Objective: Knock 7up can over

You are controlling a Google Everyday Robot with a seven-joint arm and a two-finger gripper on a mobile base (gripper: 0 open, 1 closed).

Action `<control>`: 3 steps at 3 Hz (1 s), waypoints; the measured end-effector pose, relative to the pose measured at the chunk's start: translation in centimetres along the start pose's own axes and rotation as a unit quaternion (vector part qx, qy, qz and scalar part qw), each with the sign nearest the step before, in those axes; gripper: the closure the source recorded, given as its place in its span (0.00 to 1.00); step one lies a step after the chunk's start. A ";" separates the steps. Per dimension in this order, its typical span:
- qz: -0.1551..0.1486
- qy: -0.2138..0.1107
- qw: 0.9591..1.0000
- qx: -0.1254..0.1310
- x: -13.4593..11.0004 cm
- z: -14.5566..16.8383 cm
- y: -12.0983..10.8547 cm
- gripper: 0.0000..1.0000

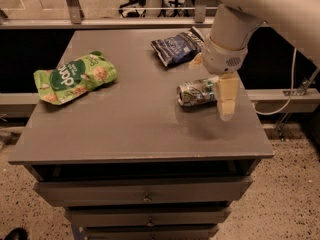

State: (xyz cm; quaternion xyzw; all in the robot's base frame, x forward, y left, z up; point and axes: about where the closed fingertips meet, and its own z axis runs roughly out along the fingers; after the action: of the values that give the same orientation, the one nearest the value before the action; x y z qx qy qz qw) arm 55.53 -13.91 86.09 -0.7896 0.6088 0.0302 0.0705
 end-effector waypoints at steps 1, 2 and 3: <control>0.008 -0.014 1.000 -0.007 0.4 0.0 0.7 0.00; 0.014 -0.023 1.000 -0.012 0.7 0.1 1.2 0.00; 0.016 -0.026 0.999 -0.013 0.8 0.0 1.4 0.00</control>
Offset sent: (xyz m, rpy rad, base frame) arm -0.0206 -0.0185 -0.0029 0.0508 0.0793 -0.0340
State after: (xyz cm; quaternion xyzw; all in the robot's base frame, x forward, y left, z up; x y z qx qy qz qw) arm 54.42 -14.97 85.86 -0.7794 0.6191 0.0594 0.0759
